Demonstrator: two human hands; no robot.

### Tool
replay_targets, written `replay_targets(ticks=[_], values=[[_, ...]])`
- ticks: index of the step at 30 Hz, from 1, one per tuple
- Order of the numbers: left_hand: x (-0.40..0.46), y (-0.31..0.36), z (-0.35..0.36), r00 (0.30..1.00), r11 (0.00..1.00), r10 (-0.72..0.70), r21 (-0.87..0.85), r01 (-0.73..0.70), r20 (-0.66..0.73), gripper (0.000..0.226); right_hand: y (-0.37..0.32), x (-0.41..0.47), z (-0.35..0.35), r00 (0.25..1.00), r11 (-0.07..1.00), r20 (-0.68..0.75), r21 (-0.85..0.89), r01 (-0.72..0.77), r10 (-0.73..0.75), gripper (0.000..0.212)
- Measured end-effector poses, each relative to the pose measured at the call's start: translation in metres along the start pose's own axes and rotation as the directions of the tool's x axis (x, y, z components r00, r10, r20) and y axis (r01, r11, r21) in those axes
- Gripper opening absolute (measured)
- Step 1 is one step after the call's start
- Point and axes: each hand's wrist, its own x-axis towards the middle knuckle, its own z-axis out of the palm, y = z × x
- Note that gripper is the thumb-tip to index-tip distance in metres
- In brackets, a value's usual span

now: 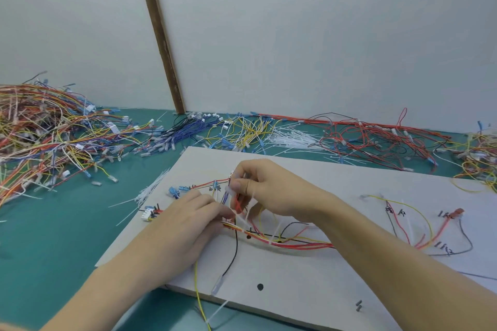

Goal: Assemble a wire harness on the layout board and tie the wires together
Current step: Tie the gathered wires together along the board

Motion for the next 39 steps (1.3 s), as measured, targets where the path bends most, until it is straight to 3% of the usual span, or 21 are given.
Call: replay_targets(ticks=[3,6,8,10,12,13,16,19,27,33,39], values=[[-0.002,-0.002,0.0,0.995,0.997,-0.059,-0.064,0.054,-0.079,0.021,-0.002,-0.001,-0.004,1.0,0.988,0.018,0.157,-0.003,0.0,0.017],[-0.002,-0.007,-0.006,0.983,0.989,-0.109,-0.12,0.092,-0.148,0.021,-0.006,0.005,-0.013,0.999,0.98,0.022,0.195,-0.036,0.032,0.03],[-0.001,-0.008,-0.009,0.98,0.987,-0.127,-0.117,0.11,-0.153,0.022,-0.006,0.014,-0.021,0.995,0.979,-0.05,0.192,-0.073,0.084,0.042],[0.0,-0.005,-0.008,0.98,0.991,-0.122,-0.075,0.111,-0.156,0.023,-0.003,0.026,-0.027,0.974,0.981,-0.19,0.173,-0.091,0.124,0.037],[-0.002,-0.002,-0.005,0.98,0.994,-0.113,-0.033,0.109,-0.165,0.023,0.003,0.038,-0.029,0.953,0.994,-0.283,0.028,-0.108,0.111,0.024],[-0.002,-0.002,-0.003,0.98,0.994,-0.107,-0.018,0.106,-0.168,0.023,0.006,0.043,-0.028,0.958,0.989,-0.268,-0.082,-0.124,0.098,0.025],[-0.007,-0.002,0.006,0.976,0.995,-0.101,0.004,0.103,-0.195,0.029,0.011,0.054,-0.022,0.994,0.874,-0.075,-0.475,-0.101,0.073,0.053],[-0.009,-0.001,0.015,0.964,0.993,-0.1,0.034,0.112,-0.248,0.029,0.008,0.065,-0.02,0.999,0.766,0.03,-0.643,-0.01,0.038,0.061],[-0.013,-0.003,0.017,0.942,0.993,-0.073,0.067,0.1,-0.327,0.028,0.006,0.075,-0.022,0.998,0.777,0.041,-0.626,0.067,-0.053,0.033],[-0.012,-0.002,0.015,0.94,0.993,-0.061,0.073,0.09,-0.336,0.027,0.004,0.076,-0.022,0.997,0.785,0.069,-0.616,0.059,-0.021,0.038],[-0.014,-0.002,0.015,0.938,0.994,-0.053,0.074,0.084,-0.344,0.027,0.003,0.077,-0.024,0.994,0.792,0.105,-0.608,0.054,0.013,0.027]])
